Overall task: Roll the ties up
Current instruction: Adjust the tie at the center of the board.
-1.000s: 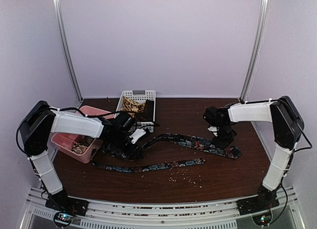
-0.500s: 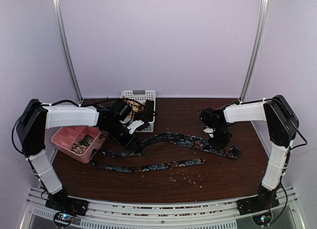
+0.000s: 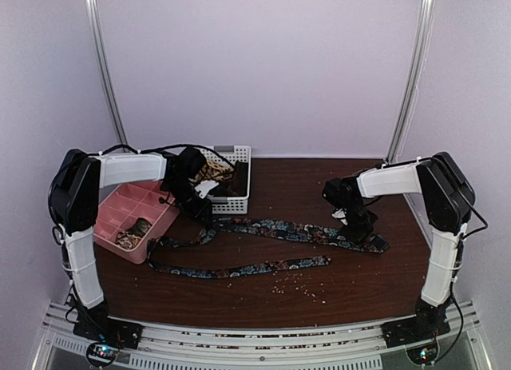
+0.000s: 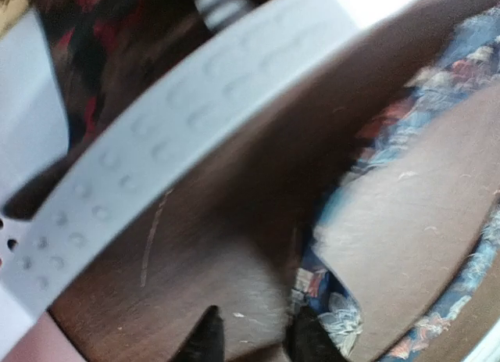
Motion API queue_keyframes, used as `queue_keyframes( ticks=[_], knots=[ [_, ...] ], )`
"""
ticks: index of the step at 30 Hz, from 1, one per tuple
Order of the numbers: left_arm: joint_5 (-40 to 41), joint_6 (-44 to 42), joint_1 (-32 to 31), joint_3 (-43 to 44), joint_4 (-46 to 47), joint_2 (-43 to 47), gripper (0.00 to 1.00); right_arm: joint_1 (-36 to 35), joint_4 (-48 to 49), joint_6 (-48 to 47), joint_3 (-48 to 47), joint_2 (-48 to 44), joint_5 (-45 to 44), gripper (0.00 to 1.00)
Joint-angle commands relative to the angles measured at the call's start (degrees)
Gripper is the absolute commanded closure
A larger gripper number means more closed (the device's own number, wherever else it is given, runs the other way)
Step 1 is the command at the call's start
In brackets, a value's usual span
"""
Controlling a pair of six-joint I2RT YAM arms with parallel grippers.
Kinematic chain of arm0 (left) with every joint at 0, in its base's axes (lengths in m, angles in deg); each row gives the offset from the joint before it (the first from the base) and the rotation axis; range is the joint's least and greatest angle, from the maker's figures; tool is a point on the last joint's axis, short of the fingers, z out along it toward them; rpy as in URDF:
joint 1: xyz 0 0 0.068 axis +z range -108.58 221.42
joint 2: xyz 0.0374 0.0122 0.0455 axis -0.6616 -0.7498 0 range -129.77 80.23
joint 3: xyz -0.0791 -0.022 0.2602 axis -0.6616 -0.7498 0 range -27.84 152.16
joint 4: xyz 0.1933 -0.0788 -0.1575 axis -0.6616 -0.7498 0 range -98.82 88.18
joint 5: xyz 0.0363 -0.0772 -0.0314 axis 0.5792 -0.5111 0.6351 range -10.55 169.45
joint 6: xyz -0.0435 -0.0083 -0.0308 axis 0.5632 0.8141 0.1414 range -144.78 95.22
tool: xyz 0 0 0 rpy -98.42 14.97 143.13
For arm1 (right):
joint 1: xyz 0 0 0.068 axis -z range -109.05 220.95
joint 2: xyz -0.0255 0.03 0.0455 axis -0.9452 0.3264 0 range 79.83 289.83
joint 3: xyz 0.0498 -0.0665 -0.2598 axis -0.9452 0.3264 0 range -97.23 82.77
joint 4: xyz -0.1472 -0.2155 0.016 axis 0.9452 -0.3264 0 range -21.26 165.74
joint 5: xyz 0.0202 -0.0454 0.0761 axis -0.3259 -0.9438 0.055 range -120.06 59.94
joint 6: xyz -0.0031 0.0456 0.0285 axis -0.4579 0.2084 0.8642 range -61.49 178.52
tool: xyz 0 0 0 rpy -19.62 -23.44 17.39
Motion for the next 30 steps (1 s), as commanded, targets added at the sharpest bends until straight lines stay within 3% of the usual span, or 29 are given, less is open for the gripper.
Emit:
queue_keyframes(
  ticks=[1, 8, 12, 18, 23, 30],
  knots=[
    [14.76, -1.58, 0.19, -0.43, -1.79, -0.06, 0.61, 0.84, -1.10, -0.21, -0.22, 0.61, -3.32, 1.00],
    [23.86, -0.58, 0.22, -7.26, 4.05, 8.97, 0.51, 2.70, -1.35, 1.24, -0.74, -2.72, -6.68, 1.00],
    [18.09, -2.51, -0.70, -11.24, 7.57, 15.46, 0.36, 1.54, -0.53, 2.24, -1.71, -8.72, -4.94, 0.98],
    [8.40, -5.80, -5.30, -13.90, 11.67, 18.91, 0.38, -4.36, 1.02, 2.11, -4.94, -13.15, 8.59, 0.94],
    [1.82, -4.83, -9.45, -12.16, 18.17, 14.94, 0.45, -5.44, 3.97, 6.05, -6.26, -10.37, 15.28, 0.94],
    [3.50, -5.21, -13.31, -0.65, 16.59, 0.65, 0.48, -1.44, 12.28, 10.58, 1.43, -20.95, 19.52, 0.86]
  ],
)
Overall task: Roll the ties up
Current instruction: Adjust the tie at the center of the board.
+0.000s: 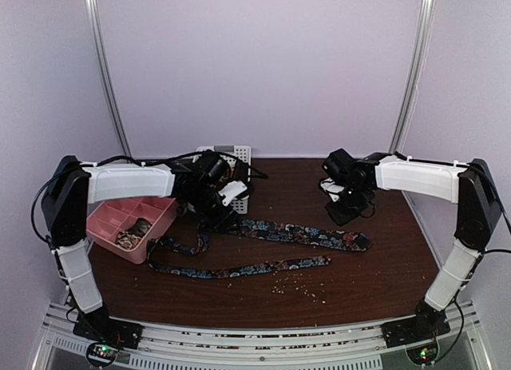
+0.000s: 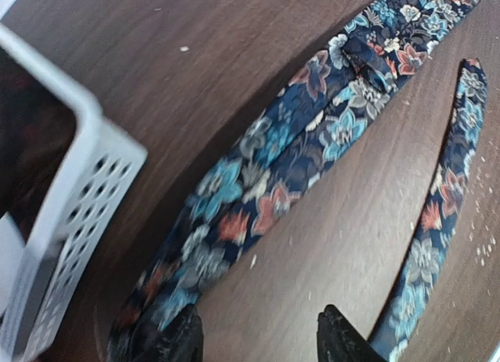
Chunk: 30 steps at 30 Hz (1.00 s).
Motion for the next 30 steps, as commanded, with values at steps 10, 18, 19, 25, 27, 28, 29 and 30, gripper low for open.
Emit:
queue_keyframes(
  ticks=[10, 18, 19, 25, 27, 28, 29, 30],
  knots=[
    [-0.90, -0.59, -2.28, 19.05, -4.81, -20.33, 0.57, 6.92, 6.94, 4.72, 9.23, -16.71, 7.80, 0.82],
    [-12.24, 1.78, -11.16, 25.53, -6.10, -26.31, 0.66, 10.42, 7.47, 4.48, 11.36, -21.31, 9.16, 0.82],
    [-14.14, 2.66, -12.36, 27.76, -6.12, -27.45, 0.66, 10.71, 7.56, 4.38, 11.66, -21.81, 9.27, 0.82],
    [-21.13, 11.86, -15.26, 39.93, 0.89, -33.09, 0.61, 11.21, 7.61, 4.43, 12.33, -23.65, 9.88, 0.80],
    [-19.34, 12.32, -14.82, 40.28, 2.64, -31.41, 0.51, 11.20, 8.19, 4.25, 12.82, -24.43, 11.17, 0.79],
    [-17.80, 12.24, -14.26, 39.37, 2.73, -29.72, 0.48, 11.17, 8.60, 4.09, 13.12, -24.66, 12.16, 0.78],
    [-16.62, 12.17, -13.26, 37.06, 2.73, -27.11, 0.46, 11.16, 8.85, 3.96, 13.35, -24.85, 12.73, 0.77],
    [-16.27, 12.36, -12.17, 33.07, 3.48, -23.71, 0.45, 11.21, 8.89, 3.89, 13.52, -24.91, 12.99, 0.77]
  ],
)
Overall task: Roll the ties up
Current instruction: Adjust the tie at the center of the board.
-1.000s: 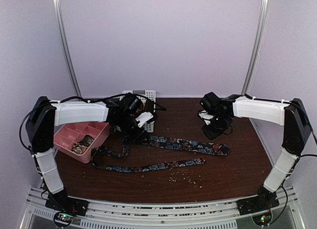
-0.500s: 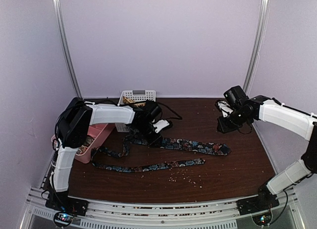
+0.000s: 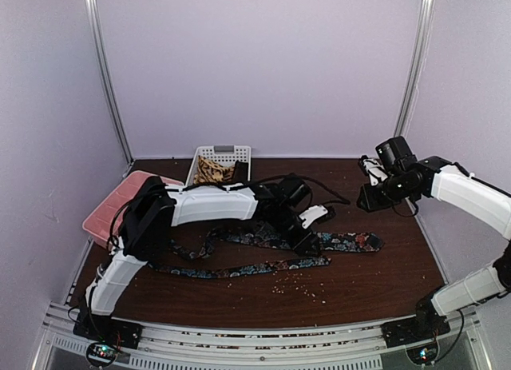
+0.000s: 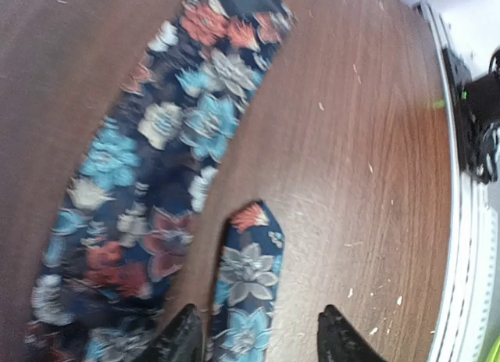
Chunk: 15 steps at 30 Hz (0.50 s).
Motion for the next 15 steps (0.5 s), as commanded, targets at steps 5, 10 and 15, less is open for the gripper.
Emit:
queue_keyframes(
  ticks=[5, 10, 15],
  knots=[
    [7.49, 4.06, 12.48, -31.54, 11.40, 29.33, 0.40, -0.74, 1.17, -1.67, 1.43, 0.68, 6.22, 0.75],
    [15.00, 1.30, 14.74, -36.87, 6.66, 30.09, 0.45, -3.98, 2.05, -0.79, 0.59, 3.96, 5.83, 0.75],
    [17.83, 2.31, 14.75, -34.22, 6.62, 24.66, 0.51, -4.20, 2.56, -0.43, 1.04, 3.29, 5.70, 0.75]
  ],
)
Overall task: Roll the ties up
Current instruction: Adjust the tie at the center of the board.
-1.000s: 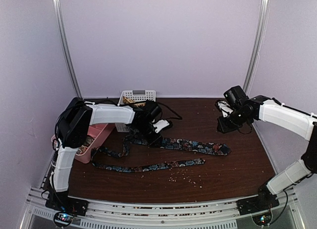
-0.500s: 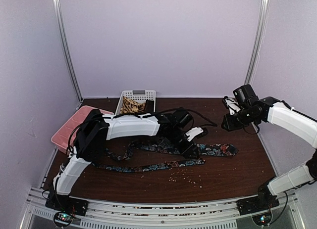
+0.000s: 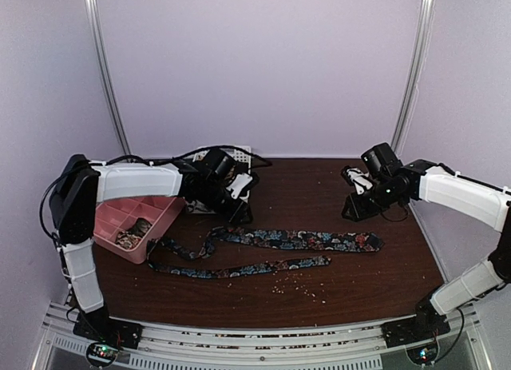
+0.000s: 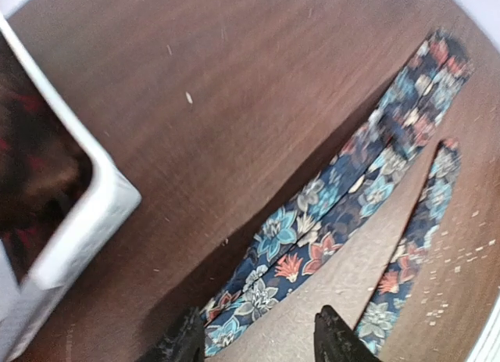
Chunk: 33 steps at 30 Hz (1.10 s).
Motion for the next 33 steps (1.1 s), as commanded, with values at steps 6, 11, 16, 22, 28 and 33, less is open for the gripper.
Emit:
queue_keyframes(
  ticks=[6, 11, 16, 22, 28, 33],
  knots=[
    [4.18, -0.52, -2.52, 4.87, -2.68, -12.77, 0.58, 0.09, -0.70, -0.47, 0.48, -1.66, -3.01, 0.75],
    [-0.16, -0.56, -6.91, 13.75, -5.48, -21.79, 0.64, 0.80, -1.19, -0.53, 0.75, -3.07, -3.93, 0.75],
    [-9.34, 2.09, -12.50, 28.97, -5.76, -30.58, 0.66, 1.57, -1.71, -0.45, 1.26, -4.47, -4.46, 0.75],
    [-10.29, 4.69, -9.71, 29.02, -0.44, -24.06, 0.43, 1.81, -0.96, -0.67, 1.88, -6.14, -3.85, 0.74],
    [-7.05, 1.22, -2.77, 7.44, 0.51, -1.41, 0.34, -1.29, 1.14, -2.24, 0.97, -4.58, 0.94, 0.69],
    [0.02, 3.25, 4.52, -14.62, 3.63, 15.72, 0.34, -10.19, 2.61, -3.36, -4.16, 1.25, -1.05, 0.66]
  ],
)
